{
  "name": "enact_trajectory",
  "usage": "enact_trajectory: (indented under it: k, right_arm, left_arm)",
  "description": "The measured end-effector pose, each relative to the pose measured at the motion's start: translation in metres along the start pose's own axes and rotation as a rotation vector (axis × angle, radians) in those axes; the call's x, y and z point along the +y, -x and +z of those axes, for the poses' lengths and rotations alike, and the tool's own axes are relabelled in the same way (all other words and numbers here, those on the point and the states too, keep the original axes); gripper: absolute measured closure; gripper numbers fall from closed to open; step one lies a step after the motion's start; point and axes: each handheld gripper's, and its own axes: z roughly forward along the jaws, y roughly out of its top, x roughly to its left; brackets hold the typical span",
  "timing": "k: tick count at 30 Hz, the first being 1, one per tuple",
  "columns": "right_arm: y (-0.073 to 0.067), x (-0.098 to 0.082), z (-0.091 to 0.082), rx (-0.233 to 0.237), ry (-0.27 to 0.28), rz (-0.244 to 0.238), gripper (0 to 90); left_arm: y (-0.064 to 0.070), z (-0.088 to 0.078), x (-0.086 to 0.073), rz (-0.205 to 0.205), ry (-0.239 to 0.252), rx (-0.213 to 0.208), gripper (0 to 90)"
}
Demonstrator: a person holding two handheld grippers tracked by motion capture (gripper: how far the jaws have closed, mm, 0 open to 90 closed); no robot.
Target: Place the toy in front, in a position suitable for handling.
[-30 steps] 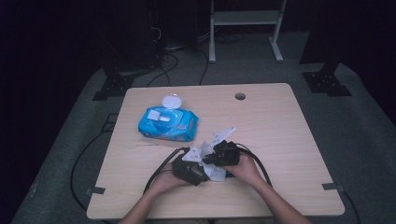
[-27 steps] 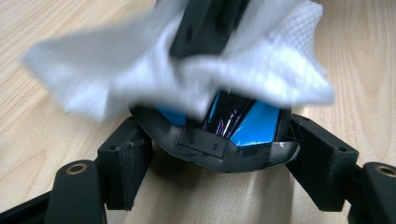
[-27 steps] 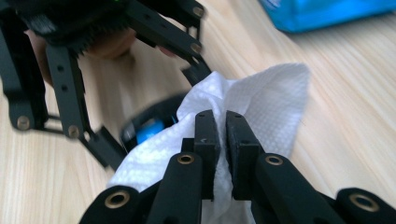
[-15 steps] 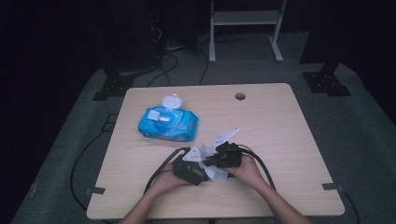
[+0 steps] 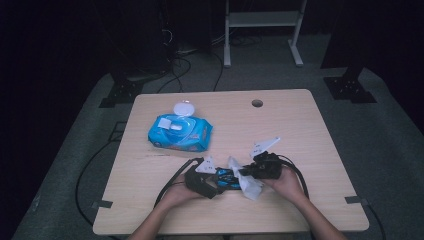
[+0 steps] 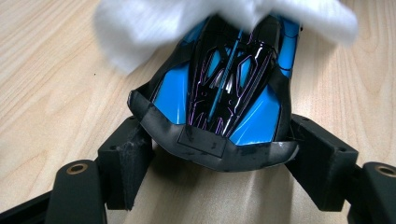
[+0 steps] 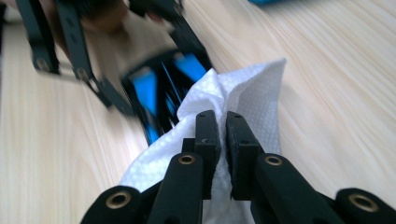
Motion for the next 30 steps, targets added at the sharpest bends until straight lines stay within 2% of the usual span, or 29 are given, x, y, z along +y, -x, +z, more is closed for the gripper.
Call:
enact_trajectory:
  k: [2,4,7,10,15,17,18,21,23,24,26,27,28,29,30]
  right_arm:
    - [0.006,-0.016,-0.008,-0.024,-0.023,0.027,83.9]
    - [0.01,-0.026,-0.013,-0.03,-0.018,0.051,83.6]
    - [0.015,-0.037,-0.021,-0.044,-0.017,0.074,82.3]
    - [0.018,-0.041,-0.022,-0.035,-0.008,0.1,80.0]
    - [0.021,-0.044,-0.023,-0.023,-0.001,0.119,79.2]
    - [0.021,-0.045,-0.023,-0.023,0.007,0.118,79.2]
    - [0.021,-0.045,-0.023,-0.023,0.007,0.118,79.2]
    - [0.02,-0.045,-0.023,-0.025,0.011,0.118,79.2]
    - [0.021,-0.045,-0.023,-0.021,0.011,0.117,78.7]
    - [0.021,-0.045,-0.023,-0.021,0.011,0.117,78.7]
    - [0.022,-0.045,-0.024,-0.017,0.008,0.128,78.6]
    - [0.022,-0.045,-0.024,-0.016,0.009,0.129,78.6]
    - [0.022,-0.045,-0.024,-0.016,0.009,0.129,78.6]
    - [0.023,-0.045,-0.024,-0.016,0.01,0.127,78.6]
    - [0.023,-0.045,-0.024,-0.016,0.01,0.127,78.6]
  left_arm:
    - [0.0,0.0,0.0,-0.001,0.001,-0.001,26.3]
    - [0.0,0.0,0.0,0.0,0.001,-0.001,26.3]
    - [-0.001,-0.001,-0.001,-0.001,0.002,-0.005,26.2]
    - [-0.002,-0.002,-0.001,-0.01,0.002,-0.015,25.9]
    - [-0.009,-0.009,-0.003,-0.07,0.009,-0.043,20.9]
    - [-0.013,-0.015,-0.003,-0.123,0.057,-0.064,19.9]
    - [-0.013,-0.015,-0.003,-0.123,0.057,-0.064,19.8]
    - [-0.018,-0.018,-0.002,-0.195,0.095,-0.09,19.5]
    - [-0.021,-0.016,0.0,-0.255,0.096,-0.117,19.5]
    - [-0.021,-0.016,0.0,-0.255,0.096,-0.117,19.5]
    - [-0.022,-0.015,-0.001,-0.282,0.072,-0.132,19.6]
    - [-0.023,-0.014,-0.001,-0.303,0.06,-0.152,21.6]
    - [-0.023,-0.014,-0.001,-0.303,0.06,-0.152,22.5]
    - [-0.025,-0.014,-0.002,-0.328,0.055,-0.166,23.8]
    - [-0.025,-0.014,-0.002,-0.328,0.055,-0.166,25.5]
